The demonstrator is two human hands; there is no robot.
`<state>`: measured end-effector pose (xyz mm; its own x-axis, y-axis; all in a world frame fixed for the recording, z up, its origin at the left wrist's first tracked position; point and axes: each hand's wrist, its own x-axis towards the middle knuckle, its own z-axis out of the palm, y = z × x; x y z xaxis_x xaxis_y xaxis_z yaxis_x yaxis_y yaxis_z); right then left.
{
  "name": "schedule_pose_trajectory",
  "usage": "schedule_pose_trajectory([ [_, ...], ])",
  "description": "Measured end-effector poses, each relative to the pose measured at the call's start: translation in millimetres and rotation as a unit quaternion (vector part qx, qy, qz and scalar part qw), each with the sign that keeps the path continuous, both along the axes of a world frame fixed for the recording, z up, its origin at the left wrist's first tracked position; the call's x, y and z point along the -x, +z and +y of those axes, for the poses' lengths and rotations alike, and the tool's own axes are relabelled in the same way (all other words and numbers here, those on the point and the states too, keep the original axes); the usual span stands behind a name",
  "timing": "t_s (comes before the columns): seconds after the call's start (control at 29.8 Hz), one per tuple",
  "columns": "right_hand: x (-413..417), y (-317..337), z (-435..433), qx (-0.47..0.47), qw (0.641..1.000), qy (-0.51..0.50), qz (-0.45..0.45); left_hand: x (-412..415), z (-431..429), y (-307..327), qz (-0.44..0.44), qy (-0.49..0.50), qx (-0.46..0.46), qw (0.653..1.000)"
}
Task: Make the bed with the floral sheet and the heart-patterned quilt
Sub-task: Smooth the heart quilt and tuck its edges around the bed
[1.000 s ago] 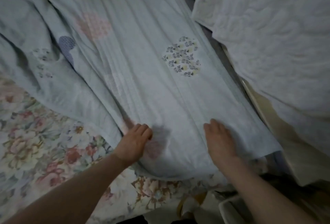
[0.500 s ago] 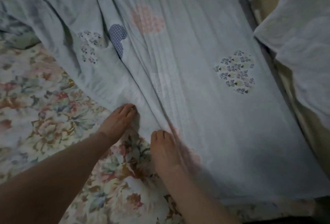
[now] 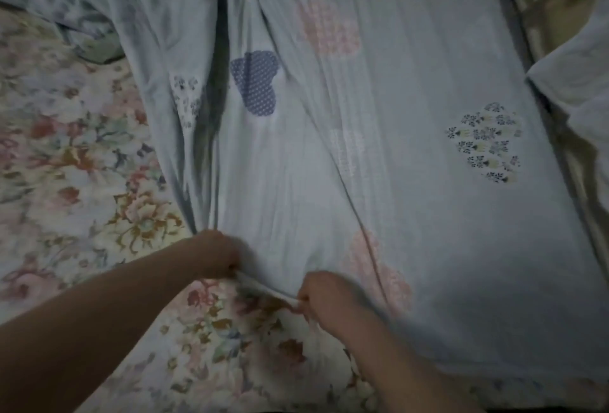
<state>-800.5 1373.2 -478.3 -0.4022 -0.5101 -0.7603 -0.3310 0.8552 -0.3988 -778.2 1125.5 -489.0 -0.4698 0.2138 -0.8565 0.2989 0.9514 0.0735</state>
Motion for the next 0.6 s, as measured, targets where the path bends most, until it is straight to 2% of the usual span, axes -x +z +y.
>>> schedule_pose_trajectory([
  [0.1, -44.2, 25.8, -22.3, -0.014, 0.997, 0.054, -0.048, -53.8, -4.0, 20.8, -0.105, 0.044, 0.059, 0.992],
  [0.3, -111.6, 30.8, -24.1, -0.048, 0.984, 0.167, -0.050, -147.0, 26.8, 31.2, -0.219, 0.085, 0.063, 0.970],
  [0.37, -128.7, 24.3, -23.7, -0.051, 0.980, 0.186, -0.057, -178.5, 35.3, 24.8, -0.216, 0.114, 0.075, 0.967],
  [0.47, -136.9, 15.7, -24.6, -0.039, 0.978, 0.199, -0.037, -193.1, 33.4, 16.5, -0.160, 0.168, 0.079, 0.970],
  [0.6, -158.6, -11.9, -10.8, 0.054, 0.982, 0.180, 0.017, -197.8, 26.3, -1.7, -0.170, 0.190, 0.074, 0.964],
])
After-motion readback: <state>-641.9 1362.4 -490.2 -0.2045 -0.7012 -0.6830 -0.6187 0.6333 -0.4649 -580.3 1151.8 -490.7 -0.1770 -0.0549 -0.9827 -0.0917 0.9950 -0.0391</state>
